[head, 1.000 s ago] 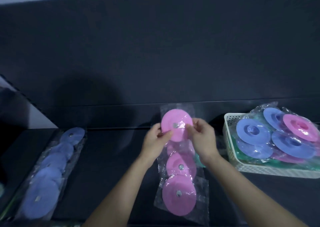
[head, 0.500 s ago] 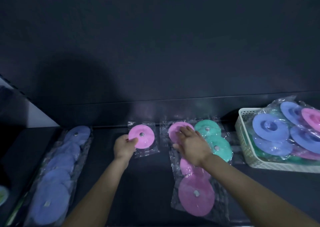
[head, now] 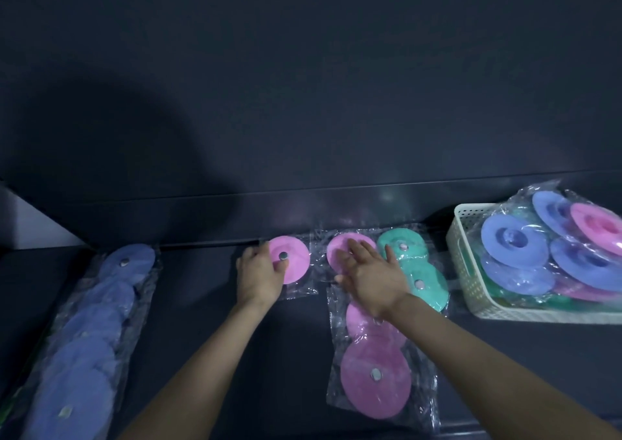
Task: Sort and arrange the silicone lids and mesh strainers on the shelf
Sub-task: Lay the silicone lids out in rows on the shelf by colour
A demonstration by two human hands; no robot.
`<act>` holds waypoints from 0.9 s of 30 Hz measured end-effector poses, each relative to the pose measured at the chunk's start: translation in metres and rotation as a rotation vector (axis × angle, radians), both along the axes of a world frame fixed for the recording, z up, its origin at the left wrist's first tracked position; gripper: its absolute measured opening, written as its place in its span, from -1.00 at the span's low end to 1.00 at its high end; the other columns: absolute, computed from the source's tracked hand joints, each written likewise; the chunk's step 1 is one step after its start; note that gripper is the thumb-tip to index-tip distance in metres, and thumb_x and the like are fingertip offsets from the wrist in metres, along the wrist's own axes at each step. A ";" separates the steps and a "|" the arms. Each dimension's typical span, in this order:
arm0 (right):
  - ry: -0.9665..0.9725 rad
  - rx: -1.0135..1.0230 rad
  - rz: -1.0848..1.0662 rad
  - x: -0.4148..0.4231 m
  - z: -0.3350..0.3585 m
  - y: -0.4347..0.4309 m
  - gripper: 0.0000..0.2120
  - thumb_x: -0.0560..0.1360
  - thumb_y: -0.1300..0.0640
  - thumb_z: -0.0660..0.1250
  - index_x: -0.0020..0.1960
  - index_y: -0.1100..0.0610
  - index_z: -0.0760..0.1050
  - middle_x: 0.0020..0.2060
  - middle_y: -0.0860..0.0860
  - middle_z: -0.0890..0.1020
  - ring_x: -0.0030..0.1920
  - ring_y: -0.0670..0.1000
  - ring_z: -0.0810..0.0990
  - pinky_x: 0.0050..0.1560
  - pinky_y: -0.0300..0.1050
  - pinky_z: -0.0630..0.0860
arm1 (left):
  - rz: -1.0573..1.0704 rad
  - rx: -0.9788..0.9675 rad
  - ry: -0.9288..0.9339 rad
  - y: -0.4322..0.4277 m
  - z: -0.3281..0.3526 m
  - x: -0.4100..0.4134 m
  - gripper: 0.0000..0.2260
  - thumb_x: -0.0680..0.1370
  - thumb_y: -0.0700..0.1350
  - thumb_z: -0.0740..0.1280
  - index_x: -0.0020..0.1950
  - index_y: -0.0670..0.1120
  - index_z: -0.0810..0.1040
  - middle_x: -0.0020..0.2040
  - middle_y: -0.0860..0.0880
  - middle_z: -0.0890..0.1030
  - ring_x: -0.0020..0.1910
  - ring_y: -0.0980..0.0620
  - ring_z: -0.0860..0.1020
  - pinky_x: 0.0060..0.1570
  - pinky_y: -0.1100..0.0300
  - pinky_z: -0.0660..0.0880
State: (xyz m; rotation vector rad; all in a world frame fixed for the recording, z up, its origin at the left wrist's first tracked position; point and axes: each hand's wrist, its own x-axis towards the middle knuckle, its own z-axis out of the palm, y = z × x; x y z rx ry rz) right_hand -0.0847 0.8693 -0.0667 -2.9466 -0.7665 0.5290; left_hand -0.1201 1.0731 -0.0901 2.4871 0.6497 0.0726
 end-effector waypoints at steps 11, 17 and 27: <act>0.011 0.059 -0.006 -0.003 0.000 -0.009 -0.50 0.62 -0.14 -0.05 0.53 -0.09 0.01 0.55 0.04 -0.06 0.55 0.04 -0.08 0.47 0.17 -0.23 | 0.320 -0.982 -0.084 0.023 0.017 -0.010 -0.75 0.49 -0.43 0.30 0.14 -0.24 0.50 -0.03 -0.18 0.60 -0.09 -0.06 0.58 -0.11 0.13 0.54; 0.024 0.078 -0.018 -0.001 0.001 -0.008 -0.52 0.62 -0.12 -0.04 0.53 -0.09 0.05 0.55 0.03 -0.01 0.54 0.03 -0.04 0.48 0.18 -0.20 | 0.209 -1.103 -0.111 0.018 0.024 -0.012 -0.79 0.53 -0.41 0.26 0.12 -0.21 0.51 -0.02 -0.16 0.62 -0.06 -0.05 0.60 -0.07 0.15 0.54; 0.003 0.185 -0.055 0.002 0.001 -0.009 -0.59 0.64 0.02 -0.03 0.47 0.04 0.22 0.43 0.03 0.28 0.39 0.03 0.34 0.49 0.06 -0.05 | -0.235 -0.231 -0.124 0.014 0.037 0.032 -0.66 0.55 -0.35 0.20 0.22 -0.08 0.58 0.13 -0.05 0.61 0.16 -0.04 0.51 0.19 0.15 0.37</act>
